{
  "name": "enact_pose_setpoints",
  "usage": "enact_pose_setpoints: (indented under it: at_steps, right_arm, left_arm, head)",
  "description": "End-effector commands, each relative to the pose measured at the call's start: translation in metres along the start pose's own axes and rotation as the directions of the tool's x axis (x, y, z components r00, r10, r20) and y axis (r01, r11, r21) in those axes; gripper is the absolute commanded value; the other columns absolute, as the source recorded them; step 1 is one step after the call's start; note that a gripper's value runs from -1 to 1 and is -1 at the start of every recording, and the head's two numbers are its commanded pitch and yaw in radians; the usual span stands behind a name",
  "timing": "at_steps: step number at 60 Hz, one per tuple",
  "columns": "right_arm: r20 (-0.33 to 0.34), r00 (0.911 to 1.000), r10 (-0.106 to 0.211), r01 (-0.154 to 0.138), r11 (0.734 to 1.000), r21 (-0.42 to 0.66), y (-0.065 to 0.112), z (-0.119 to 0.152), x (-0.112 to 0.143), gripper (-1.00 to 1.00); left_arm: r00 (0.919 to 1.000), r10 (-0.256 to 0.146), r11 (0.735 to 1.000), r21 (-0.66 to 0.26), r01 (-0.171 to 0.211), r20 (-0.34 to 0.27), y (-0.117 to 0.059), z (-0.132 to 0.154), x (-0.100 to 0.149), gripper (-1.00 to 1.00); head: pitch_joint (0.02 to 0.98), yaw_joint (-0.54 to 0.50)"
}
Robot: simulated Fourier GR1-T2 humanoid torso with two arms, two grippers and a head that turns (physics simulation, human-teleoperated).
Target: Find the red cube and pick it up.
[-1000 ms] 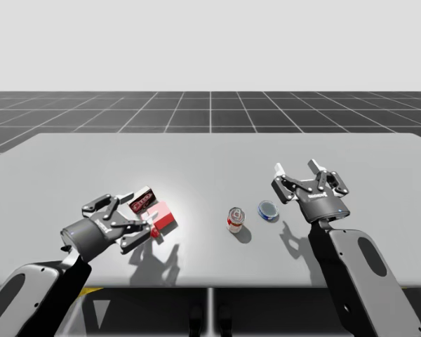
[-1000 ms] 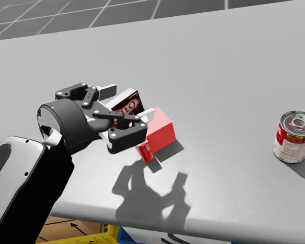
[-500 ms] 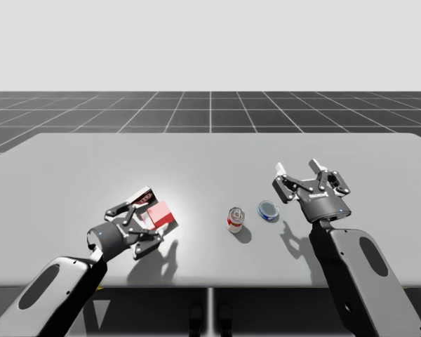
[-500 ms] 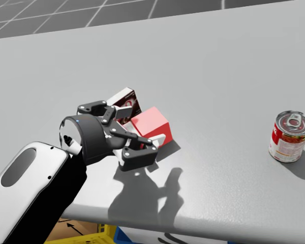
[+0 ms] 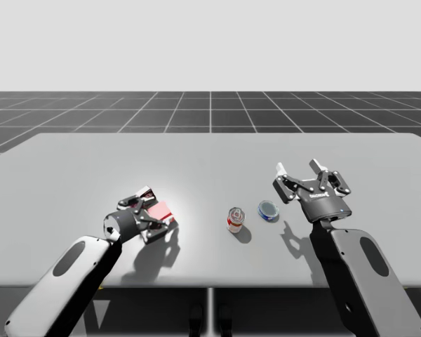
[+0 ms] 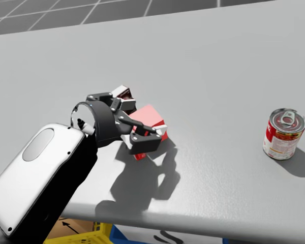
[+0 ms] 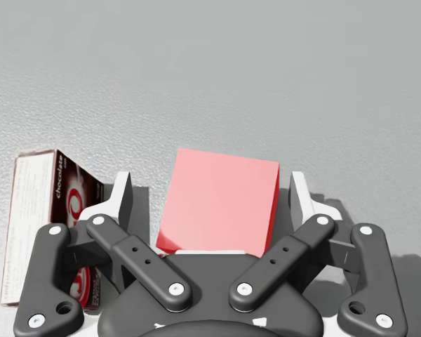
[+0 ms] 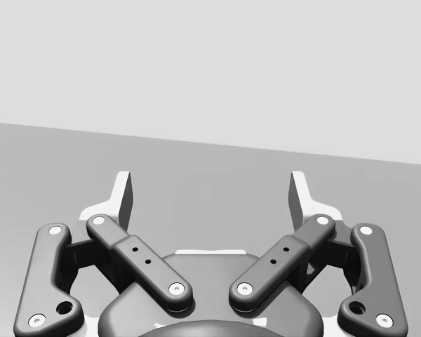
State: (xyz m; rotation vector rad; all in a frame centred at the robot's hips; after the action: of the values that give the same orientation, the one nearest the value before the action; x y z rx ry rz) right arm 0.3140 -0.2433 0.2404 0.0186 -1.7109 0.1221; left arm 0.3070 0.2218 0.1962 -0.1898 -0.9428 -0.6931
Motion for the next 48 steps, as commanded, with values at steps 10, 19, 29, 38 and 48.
enact_pose_setpoints:
  at_steps: [10, 19, 29, 38, 48]
  right_arm:
    - [0.003, 1.0, -0.001, 0.001, 1.0, -0.001, -0.002, 0.0, 0.001, -1.0]
    - [0.003, 1.0, -0.004, 0.004, 1.0, -0.001, -0.002, 0.001, 0.002, -1.0]
    - [0.003, 1.0, -0.006, 0.006, 1.0, -0.002, -0.003, 0.001, 0.003, -1.0]
    - [0.005, 0.9999, -0.009, 0.009, 1.0, -0.003, -0.004, 0.001, 0.004, -1.0]
    - [0.005, 0.9999, -0.009, 0.009, 1.0, -0.005, -0.005, 0.001, 0.004, -1.0]
  left_arm:
    - [0.9939, -0.023, 0.999, -0.035, 0.019, -0.108, -0.001, -0.017, -0.001, -1.0]
    - [0.9831, -0.057, 0.998, -0.051, 0.049, -0.174, -0.004, -0.023, -0.004, -1.0]
    - [0.9686, -0.082, 0.995, -0.078, 0.066, -0.234, -0.006, -0.024, -0.006, -0.67]
    - [0.9601, -0.114, 0.991, -0.102, 0.091, -0.255, -0.009, -0.023, -0.009, 0.94]
    - [0.9573, -0.125, 0.989, -0.109, 0.1, -0.261, -0.011, -0.023, -0.009, 0.97]
  head:
    - [0.851, 0.26]
    - [0.85, 0.25]
    - [0.847, 0.25]
    - [0.846, 0.25]
    - [0.795, 0.25]
